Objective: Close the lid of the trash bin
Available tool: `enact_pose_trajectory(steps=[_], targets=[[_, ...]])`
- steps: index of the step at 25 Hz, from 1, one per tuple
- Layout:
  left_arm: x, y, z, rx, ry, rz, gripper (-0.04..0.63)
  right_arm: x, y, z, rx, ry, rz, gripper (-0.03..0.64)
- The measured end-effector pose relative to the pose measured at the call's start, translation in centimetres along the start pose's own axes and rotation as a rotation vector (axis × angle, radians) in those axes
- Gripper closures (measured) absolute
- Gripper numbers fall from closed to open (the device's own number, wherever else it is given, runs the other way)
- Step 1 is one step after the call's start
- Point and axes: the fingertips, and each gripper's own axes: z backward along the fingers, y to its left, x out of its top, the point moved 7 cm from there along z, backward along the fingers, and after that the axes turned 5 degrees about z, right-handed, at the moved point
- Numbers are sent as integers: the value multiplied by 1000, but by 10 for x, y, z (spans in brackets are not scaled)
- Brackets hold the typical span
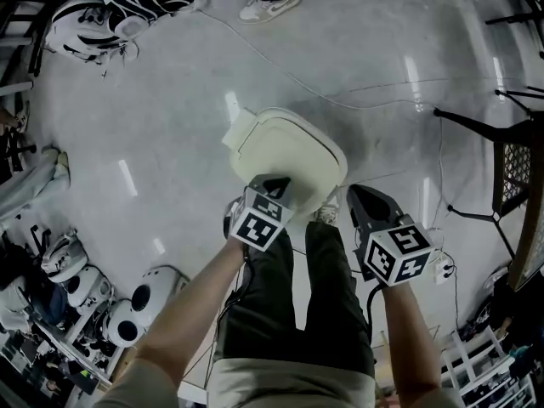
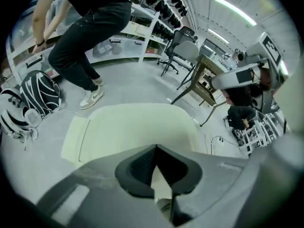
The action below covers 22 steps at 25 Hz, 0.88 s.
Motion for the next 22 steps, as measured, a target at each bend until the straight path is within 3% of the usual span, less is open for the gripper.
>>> enact_pose_trajectory(steps=[5, 11, 18, 22], targets=[[-10, 1, -32, 34, 41, -8, 594, -12, -14, -10, -12, -6, -16, 614], [-12, 1, -36, 40, 32, -19, 594, -16, -21, -15, 2, -3, 8, 614], [30, -13, 21, -9, -121, -1, 594, 22, 2, 7, 17, -47, 72, 614], [68, -28, 89, 40, -248, -29, 594, 65, 31, 45, 30, -91, 148, 614]])
